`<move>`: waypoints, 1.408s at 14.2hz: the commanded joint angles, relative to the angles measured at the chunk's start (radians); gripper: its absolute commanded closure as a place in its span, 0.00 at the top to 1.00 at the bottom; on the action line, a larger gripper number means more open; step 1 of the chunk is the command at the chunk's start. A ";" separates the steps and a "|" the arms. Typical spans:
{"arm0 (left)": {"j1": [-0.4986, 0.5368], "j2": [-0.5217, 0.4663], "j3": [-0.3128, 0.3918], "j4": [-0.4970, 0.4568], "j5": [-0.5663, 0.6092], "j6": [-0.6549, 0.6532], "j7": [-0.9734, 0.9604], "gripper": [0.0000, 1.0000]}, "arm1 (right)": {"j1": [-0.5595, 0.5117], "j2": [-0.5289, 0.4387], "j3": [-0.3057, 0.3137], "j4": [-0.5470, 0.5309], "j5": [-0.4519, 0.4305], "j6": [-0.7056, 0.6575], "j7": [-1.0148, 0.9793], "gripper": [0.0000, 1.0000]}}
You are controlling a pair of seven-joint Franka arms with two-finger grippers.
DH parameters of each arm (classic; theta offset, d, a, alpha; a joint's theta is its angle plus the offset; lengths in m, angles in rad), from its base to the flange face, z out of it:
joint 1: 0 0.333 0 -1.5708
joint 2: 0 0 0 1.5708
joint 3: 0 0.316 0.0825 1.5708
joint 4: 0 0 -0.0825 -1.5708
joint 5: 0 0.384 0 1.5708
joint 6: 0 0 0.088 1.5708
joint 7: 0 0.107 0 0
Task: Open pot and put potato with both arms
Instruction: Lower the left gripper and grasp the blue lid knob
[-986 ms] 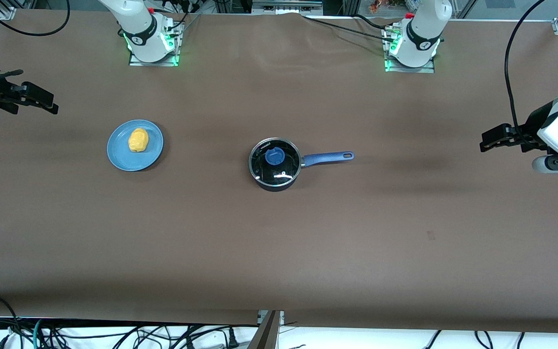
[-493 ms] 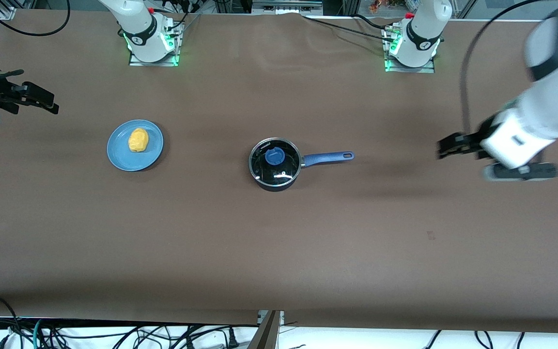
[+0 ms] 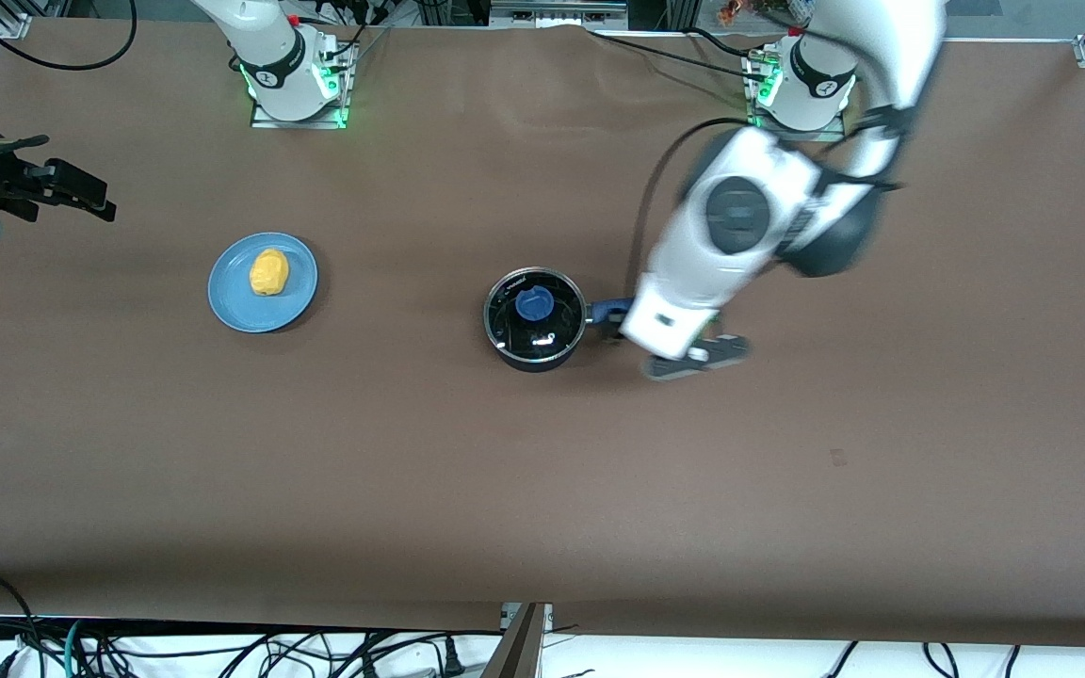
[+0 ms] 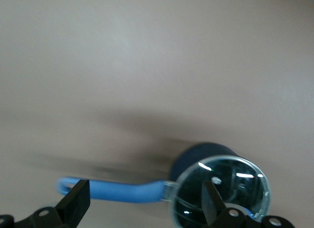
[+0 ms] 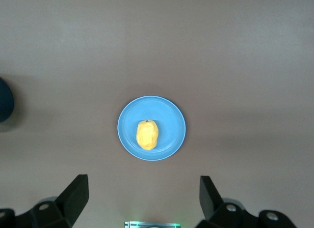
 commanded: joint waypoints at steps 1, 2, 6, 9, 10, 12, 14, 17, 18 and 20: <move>-0.116 0.095 0.028 0.088 0.056 0.052 -0.174 1.00 | -0.014 -0.012 0.013 -0.009 -0.007 -0.007 0.008 1.00; -0.147 0.136 0.035 0.132 0.071 0.062 -0.245 1.00 | -0.014 -0.012 0.013 -0.009 -0.007 -0.007 0.008 1.00; -0.233 0.199 0.039 0.175 0.123 0.066 -0.318 1.00 | -0.014 -0.012 0.013 -0.011 -0.007 -0.012 0.009 1.00; -0.261 0.216 0.039 0.172 0.160 0.066 -0.362 1.00 | -0.014 -0.012 0.014 -0.014 -0.009 -0.013 0.006 1.00; -0.269 0.218 0.039 0.168 0.182 0.066 -0.367 1.00 | -0.011 -0.010 0.014 -0.014 -0.010 -0.016 0.008 1.00; -0.276 0.218 0.038 0.160 0.196 0.066 -0.368 1.00 | -0.011 -0.007 0.014 -0.017 -0.010 -0.020 0.011 1.00; -0.278 0.215 0.036 0.158 0.196 0.066 -0.368 1.00 | -0.011 -0.007 0.014 -0.018 -0.010 -0.020 0.011 1.00; -0.276 0.210 0.033 0.138 0.214 0.066 -0.358 1.00 | -0.013 -0.007 0.014 -0.020 -0.010 -0.018 0.011 1.00; -0.276 0.210 0.033 0.138 0.215 0.066 -0.353 0.97 | -0.013 -0.006 0.014 -0.020 -0.010 -0.018 0.011 1.00; -0.276 0.209 0.033 0.138 0.217 0.066 -0.349 0.85 | -0.013 -0.003 0.014 -0.020 -0.010 -0.020 0.011 1.00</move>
